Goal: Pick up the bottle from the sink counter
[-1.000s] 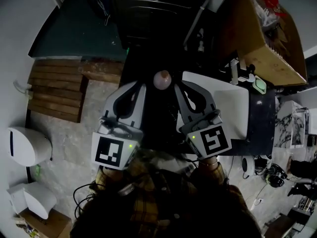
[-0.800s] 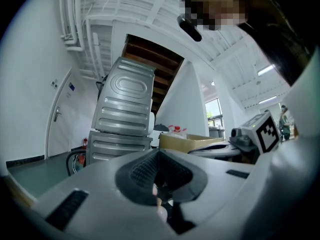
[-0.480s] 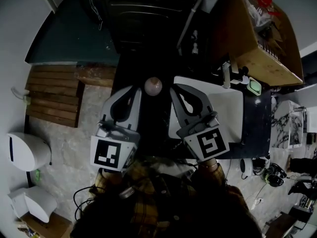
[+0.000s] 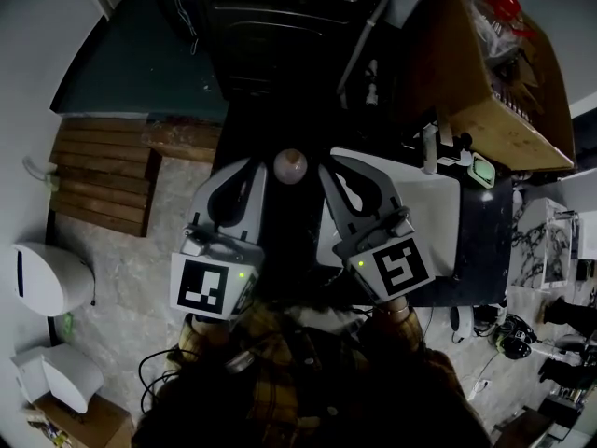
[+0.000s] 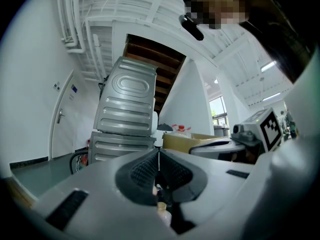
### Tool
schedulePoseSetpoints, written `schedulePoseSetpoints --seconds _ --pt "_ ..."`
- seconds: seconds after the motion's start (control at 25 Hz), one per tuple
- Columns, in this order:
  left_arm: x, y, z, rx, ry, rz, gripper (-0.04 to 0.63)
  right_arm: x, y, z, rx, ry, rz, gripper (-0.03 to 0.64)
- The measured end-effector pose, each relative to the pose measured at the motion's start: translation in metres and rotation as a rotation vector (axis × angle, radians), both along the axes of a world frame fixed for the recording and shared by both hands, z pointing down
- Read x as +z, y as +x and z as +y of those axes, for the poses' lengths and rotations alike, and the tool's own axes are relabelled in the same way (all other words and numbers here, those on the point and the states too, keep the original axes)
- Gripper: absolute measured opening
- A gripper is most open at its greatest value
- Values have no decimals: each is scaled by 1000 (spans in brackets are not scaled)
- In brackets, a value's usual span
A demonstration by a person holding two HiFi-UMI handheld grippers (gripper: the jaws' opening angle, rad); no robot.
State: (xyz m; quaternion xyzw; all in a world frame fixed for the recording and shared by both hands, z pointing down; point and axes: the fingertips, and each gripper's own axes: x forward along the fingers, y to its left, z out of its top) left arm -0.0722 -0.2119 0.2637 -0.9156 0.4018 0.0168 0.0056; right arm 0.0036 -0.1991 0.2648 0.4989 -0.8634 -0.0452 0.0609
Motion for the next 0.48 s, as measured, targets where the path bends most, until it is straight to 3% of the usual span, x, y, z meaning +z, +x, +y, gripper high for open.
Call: schedulePoseSetpoints --seconds 0.08,0.48 --pt "4 0 -2 0 17 -15 21 4 -2 -2 -18 -12 -17 18" --pt "16 -3 -4 -15 -49 -23 21 11 2 -14 4 -10 -63 19"
